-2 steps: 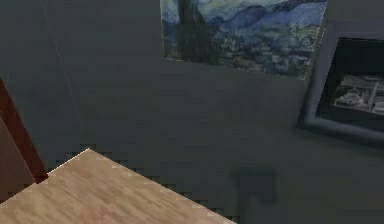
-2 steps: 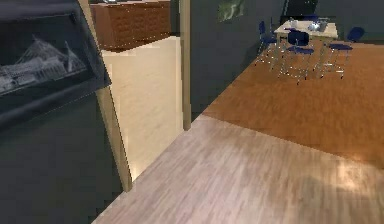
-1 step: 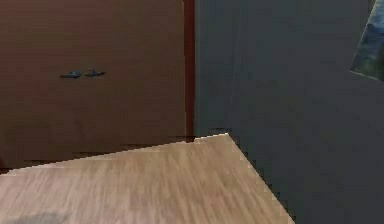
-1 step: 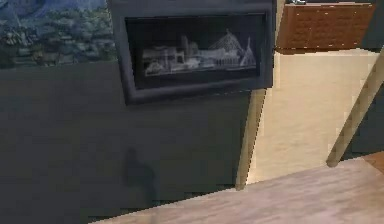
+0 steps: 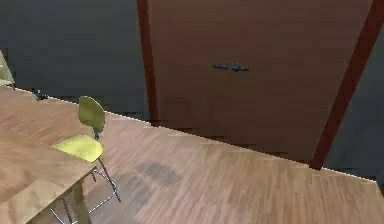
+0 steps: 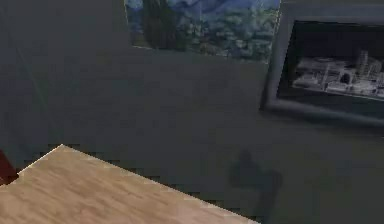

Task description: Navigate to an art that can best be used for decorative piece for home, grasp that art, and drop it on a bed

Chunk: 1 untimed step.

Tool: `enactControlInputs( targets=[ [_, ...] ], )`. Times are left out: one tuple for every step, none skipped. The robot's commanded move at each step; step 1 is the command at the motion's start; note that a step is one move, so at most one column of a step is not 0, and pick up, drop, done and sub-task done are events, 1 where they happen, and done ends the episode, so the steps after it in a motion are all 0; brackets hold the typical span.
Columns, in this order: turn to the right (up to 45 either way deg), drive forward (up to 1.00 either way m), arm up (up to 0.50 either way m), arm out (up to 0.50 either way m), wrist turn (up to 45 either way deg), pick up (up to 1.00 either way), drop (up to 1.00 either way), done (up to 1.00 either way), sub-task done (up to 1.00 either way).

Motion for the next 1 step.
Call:
enactControlInputs(
  targets=[
    [0.0,0.45,0.00,0.00,0.0,0.00,0.00,0.00,0.00]
  ],
)
